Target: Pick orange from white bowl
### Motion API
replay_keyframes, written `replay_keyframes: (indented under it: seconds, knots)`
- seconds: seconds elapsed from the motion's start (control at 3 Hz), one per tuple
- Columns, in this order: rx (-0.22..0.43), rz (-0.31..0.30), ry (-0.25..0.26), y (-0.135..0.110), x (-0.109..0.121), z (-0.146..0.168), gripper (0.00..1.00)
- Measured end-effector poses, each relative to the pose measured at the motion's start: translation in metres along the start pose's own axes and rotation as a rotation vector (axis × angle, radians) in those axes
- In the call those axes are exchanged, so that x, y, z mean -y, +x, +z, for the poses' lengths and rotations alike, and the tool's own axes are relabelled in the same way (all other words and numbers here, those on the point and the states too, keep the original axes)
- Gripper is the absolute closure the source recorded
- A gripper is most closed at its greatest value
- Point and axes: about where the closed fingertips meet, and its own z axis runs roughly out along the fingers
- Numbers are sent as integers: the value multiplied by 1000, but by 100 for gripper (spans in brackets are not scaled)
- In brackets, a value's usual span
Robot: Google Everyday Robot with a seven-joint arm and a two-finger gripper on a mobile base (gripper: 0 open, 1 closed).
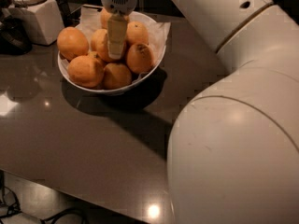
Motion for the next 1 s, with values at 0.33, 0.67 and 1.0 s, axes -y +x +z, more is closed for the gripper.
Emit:
replay_keyframes:
  seconds: [0.33, 0.67, 1.0]
  knots:
    - [-4, -3, -10, 0, 3, 5, 32]
    - [-10, -12, -22, 0, 4, 12, 31]
    - [-16, -18, -39, -1, 5, 20, 32]
